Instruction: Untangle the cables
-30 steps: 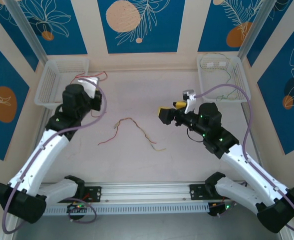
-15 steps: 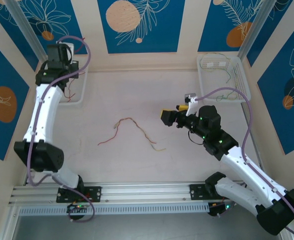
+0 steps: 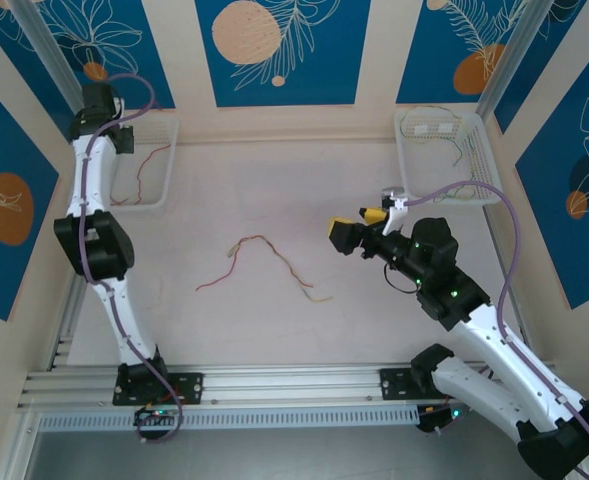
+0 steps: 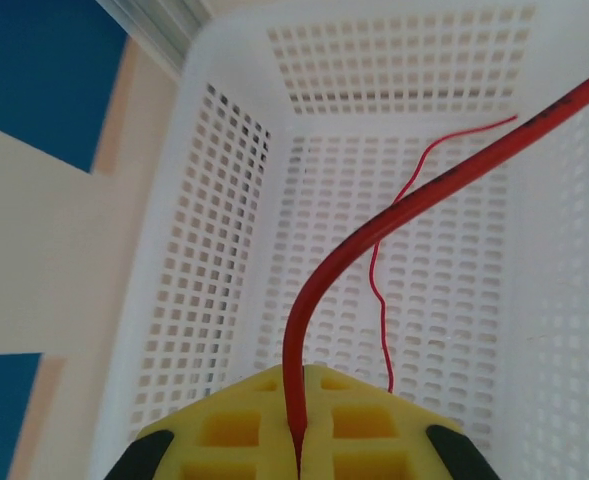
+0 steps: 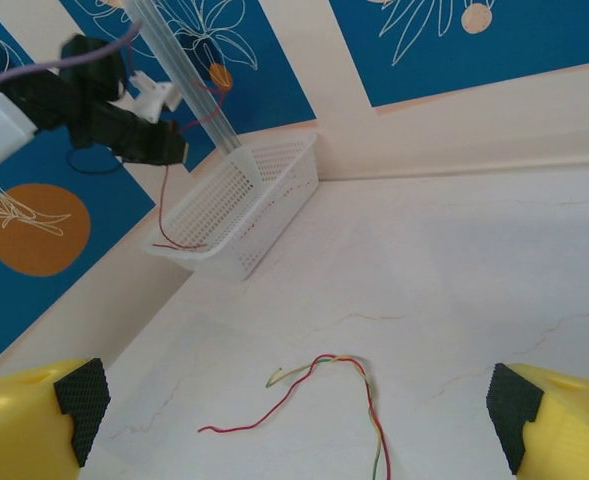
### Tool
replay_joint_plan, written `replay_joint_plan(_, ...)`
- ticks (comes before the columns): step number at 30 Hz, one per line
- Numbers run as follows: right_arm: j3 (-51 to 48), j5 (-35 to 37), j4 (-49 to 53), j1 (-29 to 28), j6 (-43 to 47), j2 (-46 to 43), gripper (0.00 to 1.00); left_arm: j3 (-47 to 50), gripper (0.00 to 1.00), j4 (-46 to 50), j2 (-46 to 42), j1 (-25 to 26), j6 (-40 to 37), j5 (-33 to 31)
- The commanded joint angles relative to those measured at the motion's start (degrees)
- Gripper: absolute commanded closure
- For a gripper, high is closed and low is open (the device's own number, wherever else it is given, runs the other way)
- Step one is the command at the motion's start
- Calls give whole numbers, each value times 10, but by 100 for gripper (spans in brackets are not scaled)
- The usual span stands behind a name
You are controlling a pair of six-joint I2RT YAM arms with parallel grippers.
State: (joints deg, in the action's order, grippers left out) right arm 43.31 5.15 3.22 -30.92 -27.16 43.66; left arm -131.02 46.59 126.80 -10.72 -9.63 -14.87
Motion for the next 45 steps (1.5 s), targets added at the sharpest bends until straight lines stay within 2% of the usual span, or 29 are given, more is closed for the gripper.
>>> replay_joint_plan(1,-7,-3,7,1,11,-11,0,-39,100,3,31,-9,-16,1)
replay_joint_plan(8,-6,-3,15,1,13,-18,0,-61,98,-7,84,-13,-10,-19)
replay_joint_plan(14,-6,-2,21,2,15,-23,0,-97,86,18,111,-18,15,-71)
replay_joint_plan(18,-4,-2,24,2,22,-29,0,-120,84,33,124,-28,36,-99)
replay_joint_plan(20,-6,0,24,1,22,-32,0,-121,67,29,127,-30,34,-90)
replay_joint_plan(22,-6,-3,24,2,21,-34,0,-126,67,33,132,-31,33,-99)
replay_joint_plan(25,-3,-5,29,2,23,-34,0,-138,49,46,119,-29,52,-124)
replay_joint_plan(28,0,-3,32,1,25,-31,0,-138,35,52,73,-25,69,-90)
replay_joint_plan(32,-6,-1,22,1,20,-10,0,-131,32,67,-28,-3,104,-2)
replay_joint_plan(35,1,-22,21,1,10,47,1,-57,32,63,-132,39,147,39)
replay_joint_plan(37,12,-39,17,-1,4,92,0,67,32,19,-222,86,167,53)
replay_joint_plan(41,34,-42,26,-5,6,155,0,350,31,-103,-397,221,172,75)
replay_joint_plan(45,84,-42,93,0,38,216,2,524,31,-136,-480,312,202,99)
